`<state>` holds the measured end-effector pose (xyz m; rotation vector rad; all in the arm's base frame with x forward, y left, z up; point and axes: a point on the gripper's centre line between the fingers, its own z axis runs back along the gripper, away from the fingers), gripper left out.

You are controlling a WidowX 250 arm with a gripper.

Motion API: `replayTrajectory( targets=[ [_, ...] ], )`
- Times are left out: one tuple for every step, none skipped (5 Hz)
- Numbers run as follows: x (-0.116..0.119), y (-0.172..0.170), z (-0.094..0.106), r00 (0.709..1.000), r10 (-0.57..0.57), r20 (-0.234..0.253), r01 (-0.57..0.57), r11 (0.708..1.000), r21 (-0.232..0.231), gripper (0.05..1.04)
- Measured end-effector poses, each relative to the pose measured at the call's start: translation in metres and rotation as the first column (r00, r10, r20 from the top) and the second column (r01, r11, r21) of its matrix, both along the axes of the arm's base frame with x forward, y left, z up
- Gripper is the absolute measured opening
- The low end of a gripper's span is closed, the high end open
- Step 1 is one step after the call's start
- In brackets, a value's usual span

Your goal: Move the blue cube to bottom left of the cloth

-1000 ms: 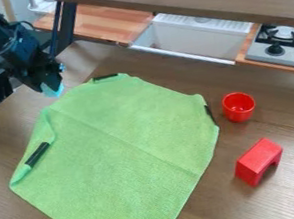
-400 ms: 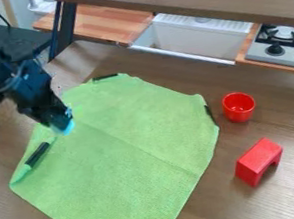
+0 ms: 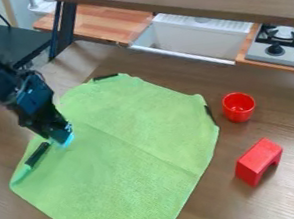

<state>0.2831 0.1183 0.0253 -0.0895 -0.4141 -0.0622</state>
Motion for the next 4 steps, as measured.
replayTrajectory(
  targets=[
    [0.003, 0.004, -0.005, 1.0, 0.011, -0.006, -0.011, 1.0, 0.007, 0.441],
    [0.002, 0.007, -0.008, 1.0, 0.023, -0.012, -0.023, 1.0, -0.006, 0.516],
    [0.0, 0.005, -0.007, 1.0, 0.02, -0.008, -0.02, 0.999, -0.037, 0.821],
    [-0.003, 0.004, 0.009, 1.0, 0.009, 0.015, -0.008, 0.998, -0.07, 1.005]
  ],
)
